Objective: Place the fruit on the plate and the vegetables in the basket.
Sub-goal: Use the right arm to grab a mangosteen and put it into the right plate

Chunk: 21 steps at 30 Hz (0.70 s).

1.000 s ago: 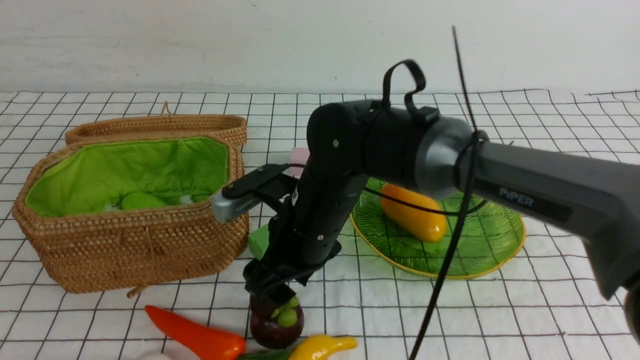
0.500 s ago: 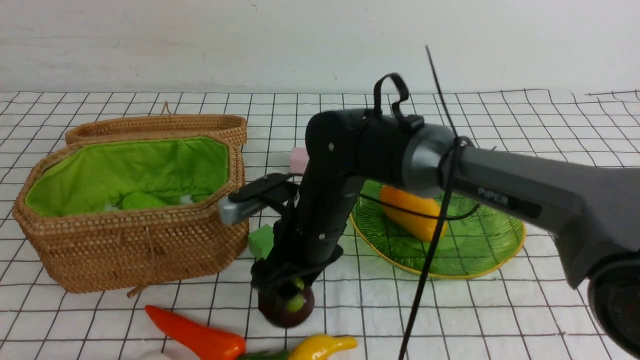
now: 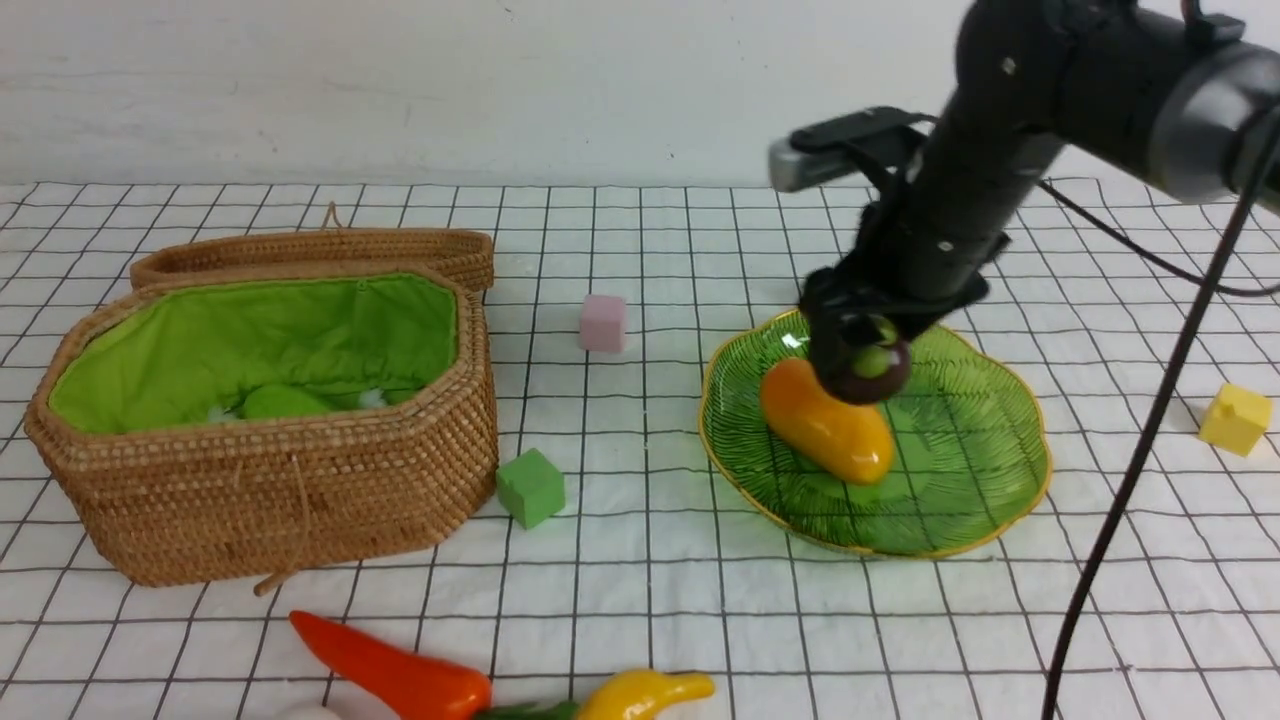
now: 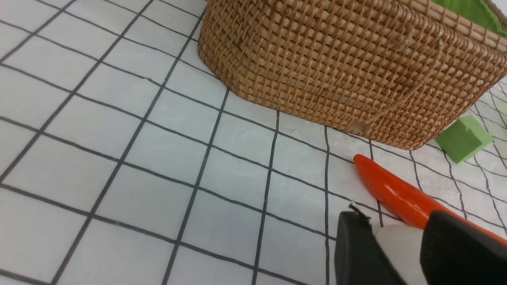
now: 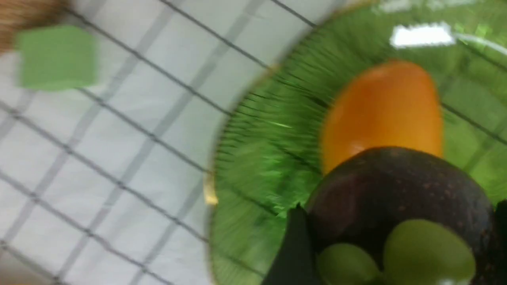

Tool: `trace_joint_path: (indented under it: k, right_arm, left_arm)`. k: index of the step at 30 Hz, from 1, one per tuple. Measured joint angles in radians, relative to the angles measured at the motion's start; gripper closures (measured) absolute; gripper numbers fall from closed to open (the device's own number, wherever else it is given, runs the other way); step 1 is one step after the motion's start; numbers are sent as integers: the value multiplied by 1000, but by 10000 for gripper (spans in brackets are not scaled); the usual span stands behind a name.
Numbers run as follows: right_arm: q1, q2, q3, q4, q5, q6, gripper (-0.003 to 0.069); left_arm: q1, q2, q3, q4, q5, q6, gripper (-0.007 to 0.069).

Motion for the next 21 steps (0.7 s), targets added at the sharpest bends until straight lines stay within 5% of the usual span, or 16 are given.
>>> trace_joint_path:
  k: [7, 14, 21]
  right_arm:
    - [-146, 33, 105, 72, -111, 54, 79]
    - [-148, 10, 107, 103, -84, 54, -22]
    - [-127, -116, 116, 137, 71, 62, -8]
  left_arm:
    - [0, 0, 0, 1, 0, 0, 386]
    - [0, 0, 0, 1, 0, 0, 386]
    - [0, 0, 0, 1, 0, 0, 386]
